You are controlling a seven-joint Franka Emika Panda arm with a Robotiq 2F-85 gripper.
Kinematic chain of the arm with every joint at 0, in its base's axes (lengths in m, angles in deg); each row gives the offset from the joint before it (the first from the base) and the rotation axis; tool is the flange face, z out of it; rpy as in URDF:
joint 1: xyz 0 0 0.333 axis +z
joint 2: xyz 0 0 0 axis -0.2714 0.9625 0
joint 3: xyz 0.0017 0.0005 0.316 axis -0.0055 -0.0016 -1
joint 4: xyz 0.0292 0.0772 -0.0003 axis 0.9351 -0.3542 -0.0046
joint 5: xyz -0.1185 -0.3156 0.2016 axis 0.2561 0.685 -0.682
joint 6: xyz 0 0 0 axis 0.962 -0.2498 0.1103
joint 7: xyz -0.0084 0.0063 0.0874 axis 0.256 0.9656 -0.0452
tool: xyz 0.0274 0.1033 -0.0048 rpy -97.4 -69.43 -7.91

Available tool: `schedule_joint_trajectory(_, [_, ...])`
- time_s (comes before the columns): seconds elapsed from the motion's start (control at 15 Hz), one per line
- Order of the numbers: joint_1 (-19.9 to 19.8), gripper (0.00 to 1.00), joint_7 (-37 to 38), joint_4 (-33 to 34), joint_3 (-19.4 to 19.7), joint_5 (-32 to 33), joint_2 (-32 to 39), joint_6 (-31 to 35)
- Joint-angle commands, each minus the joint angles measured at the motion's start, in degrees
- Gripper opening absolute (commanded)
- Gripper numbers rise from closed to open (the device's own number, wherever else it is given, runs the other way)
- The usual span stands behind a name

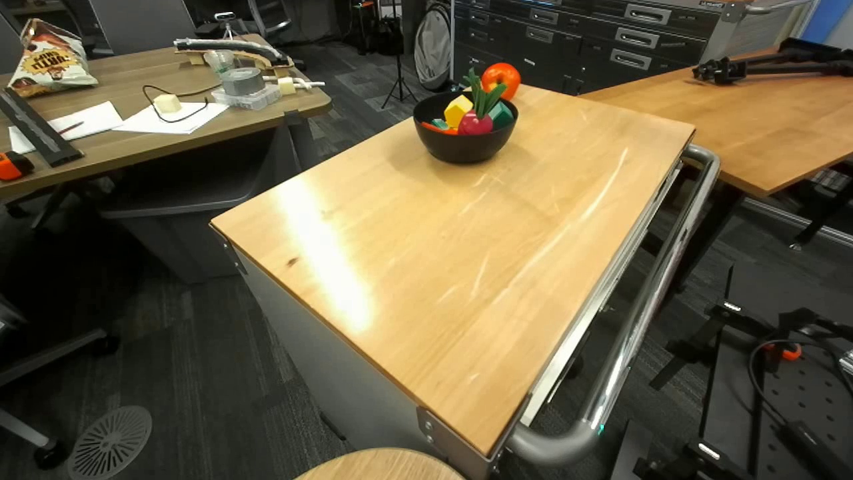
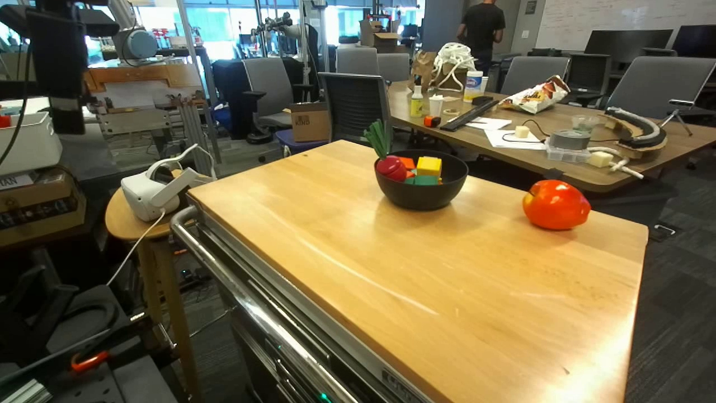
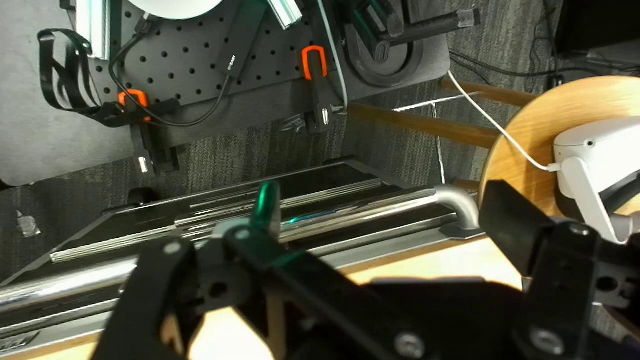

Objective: Move the apple to the left, take the radish and blocks out of the black bowl

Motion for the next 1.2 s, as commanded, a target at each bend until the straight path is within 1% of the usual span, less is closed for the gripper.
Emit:
schedule_joint_trajectory(0.0, [-1.1, 1.0, 0.5, 0.6, -1.9, -0.8, -0.1, 0.4])
schedule_joint_trajectory(0.07, [-1.5, 1.0, 2.7, 0.2, -3.4, -1.7, -1.3, 4.0])
schedule_joint_trajectory(0.13, [-1.7, 1.0, 4.8, 1.1, -4.5, -2.8, -1.0, 6.9])
schedule_joint_trajectory(0.33, [-2.9, 1.0, 8.8, 5.1, -5.6, -4.0, 2.6, 14.3])
schedule_joint_trajectory(0.47, [-4.7, 1.0, 10.1, 8.3, -5.5, -2.6, 5.8, 20.6])
schedule_joint_trajectory(0.53, [-5.9, 1.0, 9.7, 10.2, -6.1, -0.2, 8.1, 24.6])
schedule_joint_trajectory(0.6, [-3.3, 1.0, 8.9, 5.5, -4.9, -1.8, 3.1, 20.2])
schedule_joint_trajectory(0.67, [-4.1, 1.0, 9.0, 6.9, -4.8, -1.1, 4.6, 22.5])
schedule_joint_trajectory(0.73, [-4.6, 1.0, 9.1, 7.9, -4.7, -0.8, 5.9, 23.3])
schedule_joint_trajectory(0.87, [-4.9, 1.0, 9.2, 9.0, -4.8, -0.6, 7.8, 23.9])
schedule_joint_trajectory(1.07, [-4.8, 1.0, 9.2, 9.2, -4.9, -0.5, 8.2, 24.0])
schedule_joint_trajectory(1.13, [-4.1, 1.0, 5.3, 8.6, -4.5, 0.8, 7.9, 25.6])
